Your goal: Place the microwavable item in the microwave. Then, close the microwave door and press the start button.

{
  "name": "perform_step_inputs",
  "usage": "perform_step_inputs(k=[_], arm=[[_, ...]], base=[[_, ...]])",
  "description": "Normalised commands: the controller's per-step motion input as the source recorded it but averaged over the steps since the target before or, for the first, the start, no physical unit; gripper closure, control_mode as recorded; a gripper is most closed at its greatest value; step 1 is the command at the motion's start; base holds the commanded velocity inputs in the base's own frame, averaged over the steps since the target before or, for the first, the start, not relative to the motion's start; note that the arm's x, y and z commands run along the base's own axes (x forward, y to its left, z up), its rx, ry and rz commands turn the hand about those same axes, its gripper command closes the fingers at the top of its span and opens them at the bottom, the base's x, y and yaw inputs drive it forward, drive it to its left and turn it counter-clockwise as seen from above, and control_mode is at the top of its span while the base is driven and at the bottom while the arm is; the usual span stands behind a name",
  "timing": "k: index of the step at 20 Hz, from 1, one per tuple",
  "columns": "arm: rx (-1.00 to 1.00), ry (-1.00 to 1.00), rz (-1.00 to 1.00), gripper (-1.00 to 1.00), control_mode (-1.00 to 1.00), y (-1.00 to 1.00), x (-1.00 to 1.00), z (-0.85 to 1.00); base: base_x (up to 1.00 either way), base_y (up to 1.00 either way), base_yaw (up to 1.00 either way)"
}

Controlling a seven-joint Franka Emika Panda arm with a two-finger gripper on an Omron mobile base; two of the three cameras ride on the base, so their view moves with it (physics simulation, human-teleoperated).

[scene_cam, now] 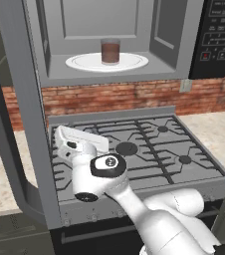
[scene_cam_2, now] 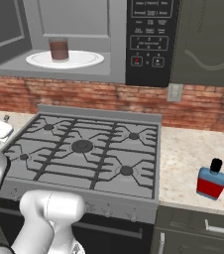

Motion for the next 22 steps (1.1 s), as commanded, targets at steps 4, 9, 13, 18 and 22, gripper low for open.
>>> perform_step_inputs(k=[4,9,13,18,22], arm=[[-0.18,-0.29,-0.04,-1.00,-1.00,0.61,-0.33,0.00],[-0.11,-0.18,-0.04,-1.00,-1.00,0.81,-0.21,0.00],[-0.03,-0.22,-0.08,-1.00,-1.00,0.78,-0.09,0.08],[0.00,-0.20,-0.10,-1.00,-1.00,0.59,-0.13,0.45],[0.17,-0.19,-0.03,-1.00,-1.00,0.08,-0.38,0.70]], base=[[0.00,0.00,0.00],[0.00,0.00,0.00],[0.00,0.00,0.00],[0.00,0.00,0.00],[0.00,0.00,0.00]])
